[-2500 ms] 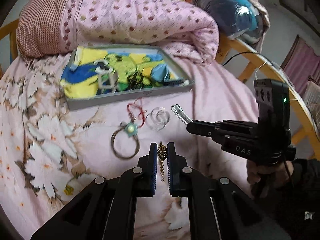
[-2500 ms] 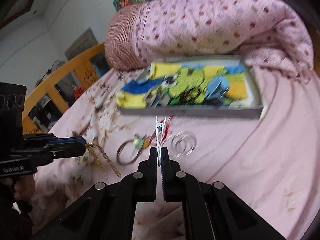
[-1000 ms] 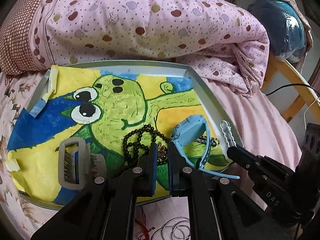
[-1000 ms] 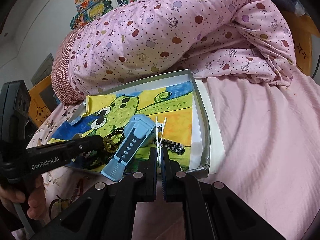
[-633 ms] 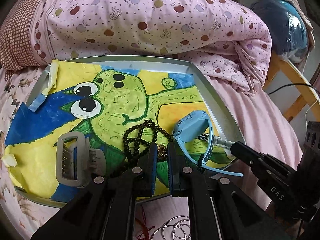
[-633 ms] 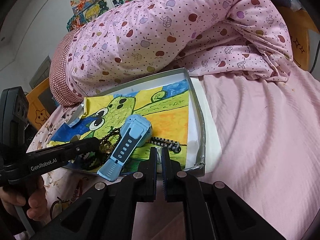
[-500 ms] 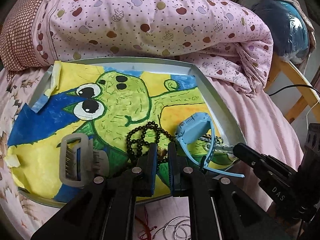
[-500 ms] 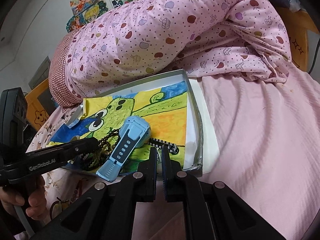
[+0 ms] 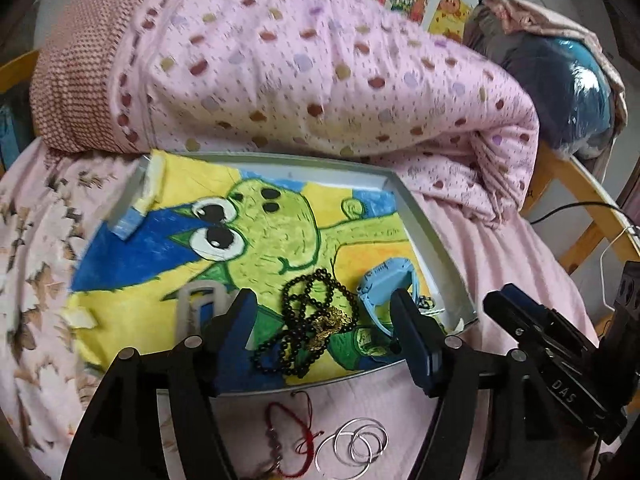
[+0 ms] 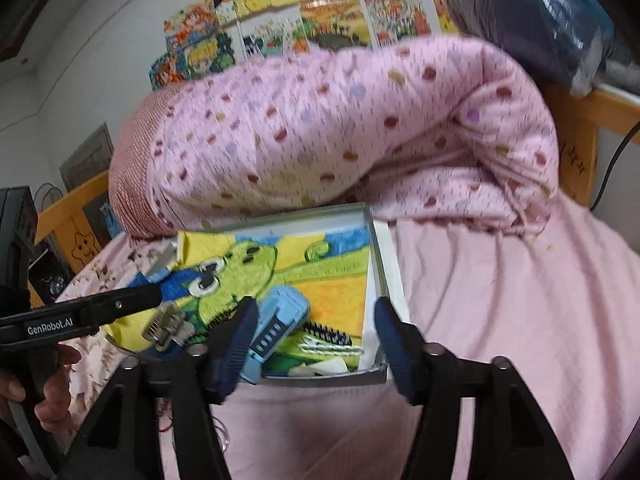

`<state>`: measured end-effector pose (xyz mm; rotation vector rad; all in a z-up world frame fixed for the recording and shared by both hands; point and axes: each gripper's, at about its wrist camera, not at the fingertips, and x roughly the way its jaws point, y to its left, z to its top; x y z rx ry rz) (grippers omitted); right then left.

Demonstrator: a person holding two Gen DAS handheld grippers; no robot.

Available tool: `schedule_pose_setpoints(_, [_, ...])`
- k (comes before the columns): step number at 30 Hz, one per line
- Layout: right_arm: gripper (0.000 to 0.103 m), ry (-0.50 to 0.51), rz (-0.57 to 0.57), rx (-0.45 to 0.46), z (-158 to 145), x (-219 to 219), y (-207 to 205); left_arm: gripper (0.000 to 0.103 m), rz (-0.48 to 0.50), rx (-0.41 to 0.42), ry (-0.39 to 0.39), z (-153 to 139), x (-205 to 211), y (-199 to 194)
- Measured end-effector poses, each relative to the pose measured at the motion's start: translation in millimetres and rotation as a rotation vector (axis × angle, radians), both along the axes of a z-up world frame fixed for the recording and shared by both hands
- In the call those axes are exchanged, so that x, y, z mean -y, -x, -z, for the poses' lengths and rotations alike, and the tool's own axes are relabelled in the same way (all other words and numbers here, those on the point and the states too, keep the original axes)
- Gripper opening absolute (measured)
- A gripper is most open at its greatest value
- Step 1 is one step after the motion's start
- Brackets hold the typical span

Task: Organize jewelry
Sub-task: 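Lift both tools away from the tray back over the remaining jewelry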

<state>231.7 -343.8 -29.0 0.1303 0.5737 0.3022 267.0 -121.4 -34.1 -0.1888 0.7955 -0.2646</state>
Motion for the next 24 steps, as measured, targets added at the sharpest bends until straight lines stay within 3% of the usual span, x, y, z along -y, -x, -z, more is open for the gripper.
schedule_pose_setpoints(2, [0.084, -0.011, -0.005, 0.044, -11, 0, 10, 0.063, -0.007, 0.018, -0.013, -9, -3, 9])
schedule_pose_setpoints(4, [0.092, -0.019, -0.012, 0.091, -20, -1, 21, 0.071, -0.015, 0.033, -0.031, -17, -6, 19])
schedule_pose_setpoints(6, [0.100, -0.021, -0.016, 0.126, -30, -3, 30, 0.101, -0.039, 0.046, -0.043, -24, -12, 31])
schedule_pose_setpoints(13, [0.103, -0.020, 0.021, 0.241, -56, -7, 69, 0.101, -0.110, 0.146, -0.087, -50, -42, 80])
schedule_pose_setpoints(16, [0.103, 0.002, 0.038, 0.271, -64, -9, 89, 0.101, -0.129, 0.197, -0.053, -60, -59, 100])
schedule_pose_setpoints(24, [0.103, 0.039, 0.048, 0.271, -73, -11, 135, 0.101, -0.110, 0.246, -0.036, -68, -82, 144])
